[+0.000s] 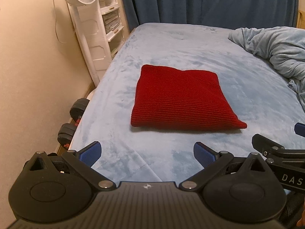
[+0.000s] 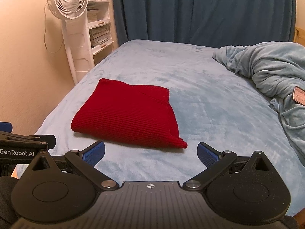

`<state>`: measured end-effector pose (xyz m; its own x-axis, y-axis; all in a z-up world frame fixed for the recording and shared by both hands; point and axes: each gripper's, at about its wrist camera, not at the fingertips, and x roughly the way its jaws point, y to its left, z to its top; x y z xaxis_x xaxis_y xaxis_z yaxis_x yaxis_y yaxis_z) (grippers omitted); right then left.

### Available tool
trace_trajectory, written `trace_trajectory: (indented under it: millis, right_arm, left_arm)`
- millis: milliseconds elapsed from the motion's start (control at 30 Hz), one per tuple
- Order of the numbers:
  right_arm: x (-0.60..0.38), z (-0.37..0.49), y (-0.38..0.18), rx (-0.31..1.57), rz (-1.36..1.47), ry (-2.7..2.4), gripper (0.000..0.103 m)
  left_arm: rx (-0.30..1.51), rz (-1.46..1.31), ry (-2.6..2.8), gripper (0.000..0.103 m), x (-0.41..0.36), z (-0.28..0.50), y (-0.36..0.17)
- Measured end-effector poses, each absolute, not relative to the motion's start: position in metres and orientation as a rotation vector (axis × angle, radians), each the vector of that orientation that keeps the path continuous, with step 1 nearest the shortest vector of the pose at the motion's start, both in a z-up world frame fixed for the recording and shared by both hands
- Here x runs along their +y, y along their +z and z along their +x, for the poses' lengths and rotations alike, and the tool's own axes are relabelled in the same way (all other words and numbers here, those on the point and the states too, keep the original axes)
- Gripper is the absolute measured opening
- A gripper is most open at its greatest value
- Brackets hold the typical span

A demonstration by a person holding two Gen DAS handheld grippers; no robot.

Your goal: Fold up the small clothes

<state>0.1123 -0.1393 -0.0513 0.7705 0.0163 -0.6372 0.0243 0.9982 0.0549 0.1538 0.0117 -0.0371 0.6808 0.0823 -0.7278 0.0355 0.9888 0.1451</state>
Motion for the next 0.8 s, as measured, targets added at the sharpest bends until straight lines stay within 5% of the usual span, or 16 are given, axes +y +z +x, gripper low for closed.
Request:
trace_trajectory:
  millis: [800]
  right_arm:
    - [-0.1393,0.1149,-0.0536,0.705,0.053,0.009,0.102]
  left_arm:
    - [0.838,0.172,0.03,0.103,0.0109,0.1568,-0.0423]
